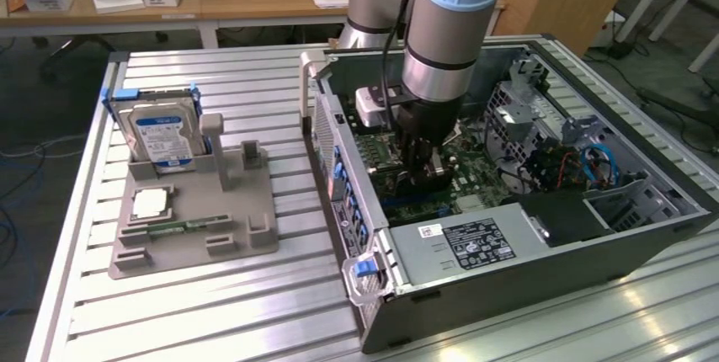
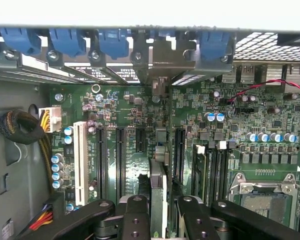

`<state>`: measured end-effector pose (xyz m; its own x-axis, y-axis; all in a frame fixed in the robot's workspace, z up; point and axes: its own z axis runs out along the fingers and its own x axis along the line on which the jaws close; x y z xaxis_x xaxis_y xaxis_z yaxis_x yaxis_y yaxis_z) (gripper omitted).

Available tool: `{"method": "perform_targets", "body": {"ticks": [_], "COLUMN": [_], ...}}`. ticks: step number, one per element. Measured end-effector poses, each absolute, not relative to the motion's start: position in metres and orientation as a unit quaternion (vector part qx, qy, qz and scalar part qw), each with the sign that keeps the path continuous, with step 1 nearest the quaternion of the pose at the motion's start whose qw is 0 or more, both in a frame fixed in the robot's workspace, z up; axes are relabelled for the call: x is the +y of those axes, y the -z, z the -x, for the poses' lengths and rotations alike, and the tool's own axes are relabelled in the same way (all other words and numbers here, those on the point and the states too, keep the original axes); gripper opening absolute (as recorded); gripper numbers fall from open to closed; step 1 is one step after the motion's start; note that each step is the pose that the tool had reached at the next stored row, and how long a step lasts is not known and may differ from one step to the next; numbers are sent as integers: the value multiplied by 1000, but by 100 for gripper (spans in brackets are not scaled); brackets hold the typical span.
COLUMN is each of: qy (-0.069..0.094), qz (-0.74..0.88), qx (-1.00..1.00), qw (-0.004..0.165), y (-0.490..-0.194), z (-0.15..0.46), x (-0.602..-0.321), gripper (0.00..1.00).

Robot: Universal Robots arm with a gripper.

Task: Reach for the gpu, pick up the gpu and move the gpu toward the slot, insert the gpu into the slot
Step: 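Insert the gpu into the slot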

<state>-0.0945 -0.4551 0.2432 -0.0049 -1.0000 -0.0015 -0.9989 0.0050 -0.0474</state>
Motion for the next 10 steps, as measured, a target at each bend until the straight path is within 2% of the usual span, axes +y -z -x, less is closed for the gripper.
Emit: {"method": "perform_targets", "body": {"ticks": [10], "qy": [16], "qz": [705], "qx": [709], "qw": [17], "y": [-243], "z": [95], "x": [-456], "gripper": [26]}}
